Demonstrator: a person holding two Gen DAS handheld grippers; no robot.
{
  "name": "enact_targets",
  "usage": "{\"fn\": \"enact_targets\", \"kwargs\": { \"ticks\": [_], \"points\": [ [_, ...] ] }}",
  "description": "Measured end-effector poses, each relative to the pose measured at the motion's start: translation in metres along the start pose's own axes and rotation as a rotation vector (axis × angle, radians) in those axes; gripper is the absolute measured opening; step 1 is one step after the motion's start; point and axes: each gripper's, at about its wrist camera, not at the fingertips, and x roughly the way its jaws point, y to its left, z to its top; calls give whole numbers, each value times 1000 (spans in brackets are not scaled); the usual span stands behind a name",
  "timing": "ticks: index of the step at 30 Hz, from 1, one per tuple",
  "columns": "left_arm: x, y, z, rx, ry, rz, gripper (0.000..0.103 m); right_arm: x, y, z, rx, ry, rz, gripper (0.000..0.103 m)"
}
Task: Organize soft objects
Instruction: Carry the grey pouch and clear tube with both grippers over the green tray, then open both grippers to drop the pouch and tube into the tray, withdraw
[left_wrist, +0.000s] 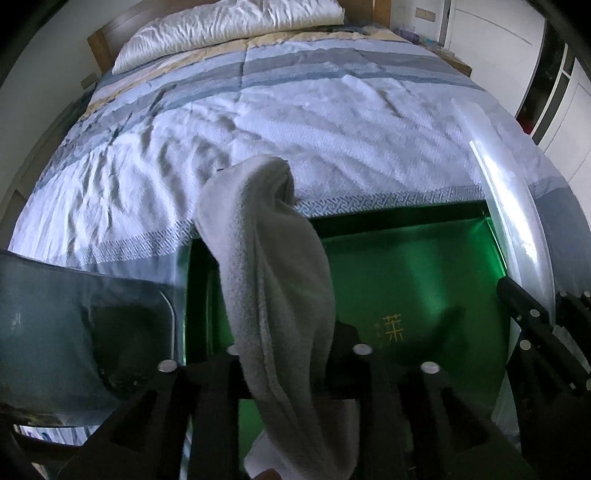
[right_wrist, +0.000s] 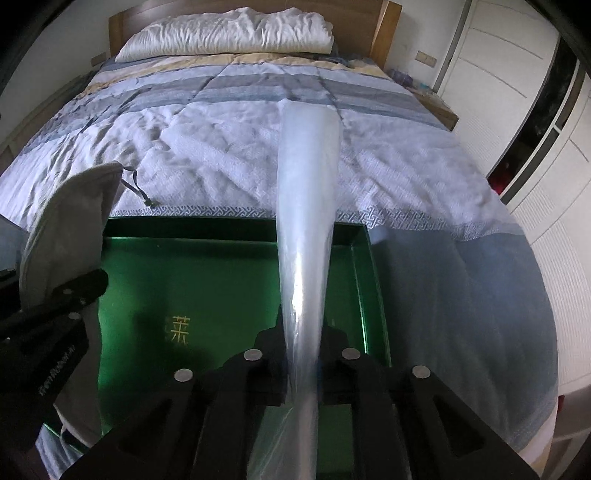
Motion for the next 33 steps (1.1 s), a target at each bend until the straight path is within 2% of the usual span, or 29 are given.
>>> {"fn": "enact_targets", "kwargs": {
  "ticks": [1,3,4,6,8,9,15,19,24,28,30,32,33],
  "points": [
    [0,-2,-2,5,-2,3,30,1,0,0,-2,1,-4,16],
    [-2,-4,-2,12,-11,12,40,0,-3,-1,2,1,0,29],
    [-3,-5,-2,15,-16,14,48,-1,-3,-1,4,-1,-3,38],
    [-8,-8,-3,25,-34,20,50,-5,-6,-2,10,-14,-5,42],
    [-12,-10,-3,34,-45,31,60,-7,-8,-1,14,-20,-7,48],
    [-14,-11,-2,34,-53,34,62,-9,-9,-1,16,-25,-12,49],
    [-28,-15,0,46,-90,47,65,-32,-22,-1,47,-66,-24,52],
    [-32,-18,2,55,-96,54,66,-53,-30,-6,81,-98,-38,60],
    [-44,-22,2,51,-128,56,66,-80,-41,-15,122,-126,-59,62],
    [-72,-24,-1,23,-180,16,66,-109,-56,-23,166,-162,-98,63],
    [-98,-26,-4,6,-220,-23,68,-127,-68,-29,202,-183,-113,64],
    [-123,-27,-9,-23,-248,-69,77,-147,-77,-37,236,-204,-134,65],
    [-138,-27,-13,-42,-263,-100,77,-157,-80,-41,249,-213,-141,65]
  ]
}}
